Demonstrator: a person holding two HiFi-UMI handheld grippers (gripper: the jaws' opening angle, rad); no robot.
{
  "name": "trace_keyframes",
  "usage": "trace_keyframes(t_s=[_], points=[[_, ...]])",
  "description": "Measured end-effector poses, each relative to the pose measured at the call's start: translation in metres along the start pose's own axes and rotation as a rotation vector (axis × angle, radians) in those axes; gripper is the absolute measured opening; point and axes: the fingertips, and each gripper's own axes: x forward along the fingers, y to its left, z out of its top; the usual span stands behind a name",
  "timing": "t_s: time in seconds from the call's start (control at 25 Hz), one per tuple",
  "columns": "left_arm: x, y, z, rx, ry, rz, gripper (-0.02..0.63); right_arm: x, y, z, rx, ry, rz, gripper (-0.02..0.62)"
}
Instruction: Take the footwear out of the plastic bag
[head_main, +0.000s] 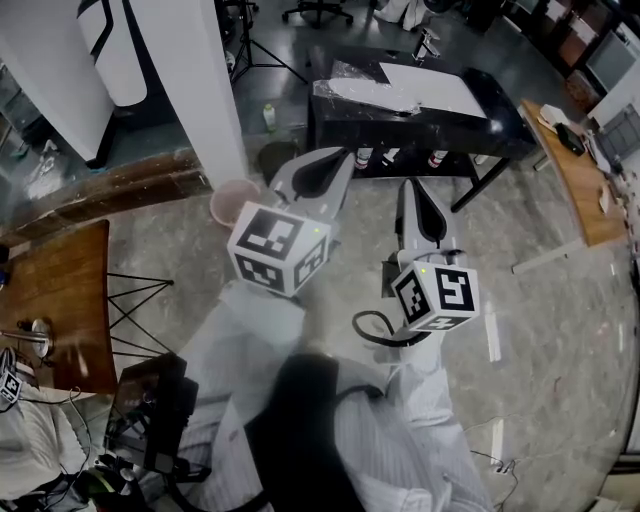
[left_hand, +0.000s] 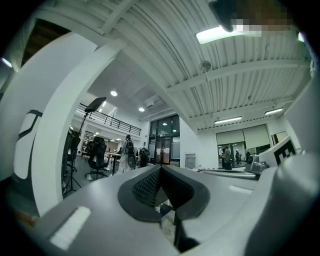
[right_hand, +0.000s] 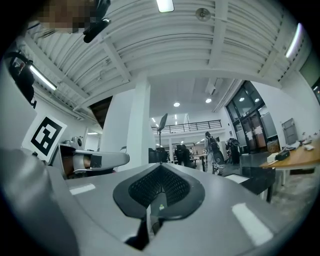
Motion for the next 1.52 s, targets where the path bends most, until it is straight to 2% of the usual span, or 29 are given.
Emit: trace_keyframes(t_s=[0.32,0.56,0.76,1.0,1.24,1.52], points=[[0.009,0.010,-0.028,-0.025,0.041,0.047,0.000,0.006,-0.016,-0.025,0.042,0.042,0.014,0.012],[0.048,0.036,-0.052,-0.055,0.074,0.068,0.000,0.041,-0.044,-0.049,0.070,0.087,0.007,0.012],[0.109,0.075,-0.074,-0.067,0.095,0.062,0.000,0.101,-0.082,-0.070,0.080,0.103,-0.006,0.012],[0.198,0.148,-0.093,-0.089,0.137,0.063,0.000,0.212,-0.127,-0.085,0.088,0.110,0.000,0.012],[0.269,0.216,-0.121,-0.127,0.231,0.077,0.000,0.303,-0.178,-0.103,0.132,0.141,-0.025,0.012],[0.335,0.266,-0.164,-0.203,0.335,0.098,0.000,0.379,-0.242,-0.143,0.215,0.233,0.008,0.014]])
